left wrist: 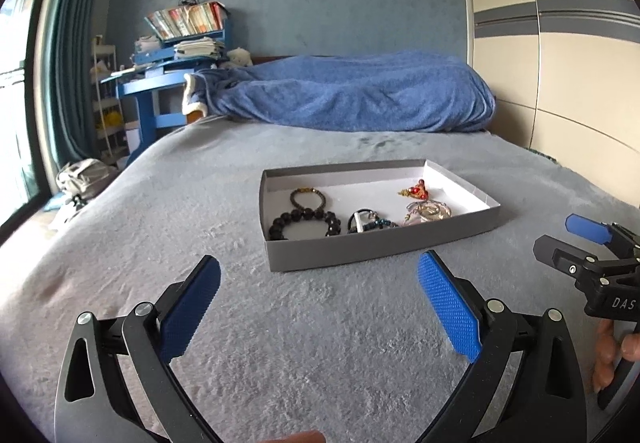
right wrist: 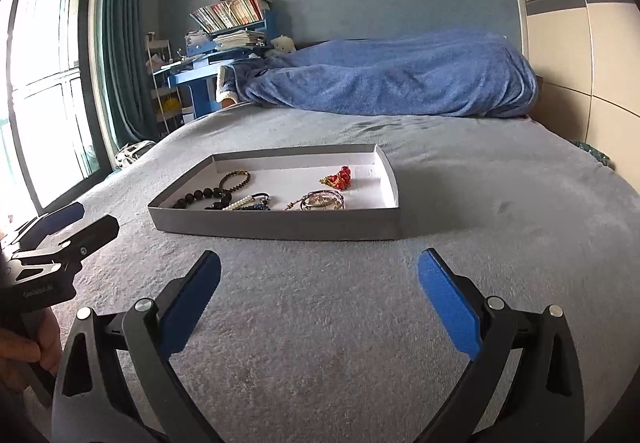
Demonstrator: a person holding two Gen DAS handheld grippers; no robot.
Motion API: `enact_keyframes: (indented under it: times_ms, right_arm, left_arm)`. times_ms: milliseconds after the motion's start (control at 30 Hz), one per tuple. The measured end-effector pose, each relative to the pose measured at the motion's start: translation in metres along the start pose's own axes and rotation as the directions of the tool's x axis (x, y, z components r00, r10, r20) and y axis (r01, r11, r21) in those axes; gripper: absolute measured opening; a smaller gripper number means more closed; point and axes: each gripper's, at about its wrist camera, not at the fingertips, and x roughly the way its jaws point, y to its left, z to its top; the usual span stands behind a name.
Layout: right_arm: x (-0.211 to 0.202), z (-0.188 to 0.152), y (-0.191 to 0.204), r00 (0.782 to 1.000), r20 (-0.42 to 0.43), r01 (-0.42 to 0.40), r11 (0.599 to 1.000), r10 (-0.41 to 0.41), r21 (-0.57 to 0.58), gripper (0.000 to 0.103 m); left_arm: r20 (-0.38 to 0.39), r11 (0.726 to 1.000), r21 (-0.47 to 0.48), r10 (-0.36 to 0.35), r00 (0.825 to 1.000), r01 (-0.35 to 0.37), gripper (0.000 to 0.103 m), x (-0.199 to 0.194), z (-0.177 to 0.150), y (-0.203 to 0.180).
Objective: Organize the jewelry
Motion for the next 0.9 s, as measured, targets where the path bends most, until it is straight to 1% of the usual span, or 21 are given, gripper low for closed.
enact_keyframes:
  times_ms: [200,467,900]
  right_arm:
    - [0.0005,-0.0001,0.0025,1.0,-0.007,0.006,1.0,-0.006,-0.015,0.097]
    - [0.0006,-0.0001,0.0031,1.0,-0.008,0.007,1.0,-0.007,-0.015,0.098]
    - [0.0005,0.0,0.0028,1.0,-0.009,0.007,1.0,-0.007,-0.015,0.098]
  left_arm:
    - [-0.001,1.0,0.003,-0.004,1.0,0.004,0.098,-0.0003,-0.0006,-0.0011]
    - [-0.015,1.0,-0.01,-0.012,1.0,0.012,0.098,0.0001,-0.0002,0.0011]
    - [-0.016,1.0,-0.013,-0.012,1.0,0.012,0.098,0.0001,-0.0004,0.0022]
